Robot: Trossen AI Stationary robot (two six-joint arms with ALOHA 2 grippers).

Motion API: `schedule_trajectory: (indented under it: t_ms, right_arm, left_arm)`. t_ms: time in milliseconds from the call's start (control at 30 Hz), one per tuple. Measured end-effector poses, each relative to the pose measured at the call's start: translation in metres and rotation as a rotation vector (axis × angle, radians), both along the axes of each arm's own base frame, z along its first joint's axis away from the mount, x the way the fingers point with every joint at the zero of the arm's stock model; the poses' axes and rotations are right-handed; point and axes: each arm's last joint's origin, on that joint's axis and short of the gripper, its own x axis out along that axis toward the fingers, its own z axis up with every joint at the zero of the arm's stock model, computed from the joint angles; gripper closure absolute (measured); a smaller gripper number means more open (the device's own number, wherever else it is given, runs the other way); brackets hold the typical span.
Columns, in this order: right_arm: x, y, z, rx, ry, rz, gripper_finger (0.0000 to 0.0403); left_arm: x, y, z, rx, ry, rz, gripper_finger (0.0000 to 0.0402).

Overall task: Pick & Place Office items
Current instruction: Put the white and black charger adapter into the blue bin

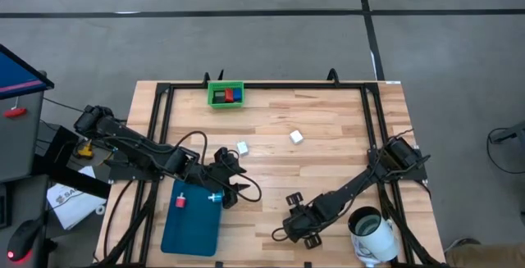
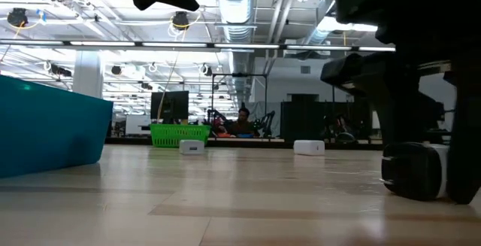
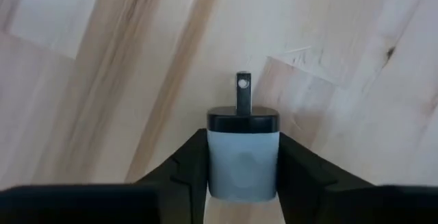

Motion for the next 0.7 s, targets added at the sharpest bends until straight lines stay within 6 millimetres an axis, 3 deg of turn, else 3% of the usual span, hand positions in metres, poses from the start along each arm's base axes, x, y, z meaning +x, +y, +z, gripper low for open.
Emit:
schedule_trajectory:
  t_ms: [167, 300, 500, 700]
  right_arm:
    - [0.007, 0.0, 0.009, 0.088, 0.036, -0.04, 0.0284]
    - [0.013, 0.0, 0.038, 0.162, -0.029, -0.078, 0.0284]
    - [0.012, -0.018, 0.11, 0.35, -0.192, -0.171, 0.0284]
    - [0.001, -0.053, 0.188, 0.637, -0.394, -0.282, 0.0284]
  left_arm:
    - [-0.003, -0.004, -0.002, 0.003, 0.024, -0.026, 0.017]
    - [-0.012, -0.014, -0.006, 0.027, 0.082, -0.069, 0.017]
    - [-0.029, -0.041, -0.008, 0.077, 0.099, -0.175, 0.017]
    - [-0.041, -0.06, -0.004, 0.356, 0.027, -0.273, 0.017]
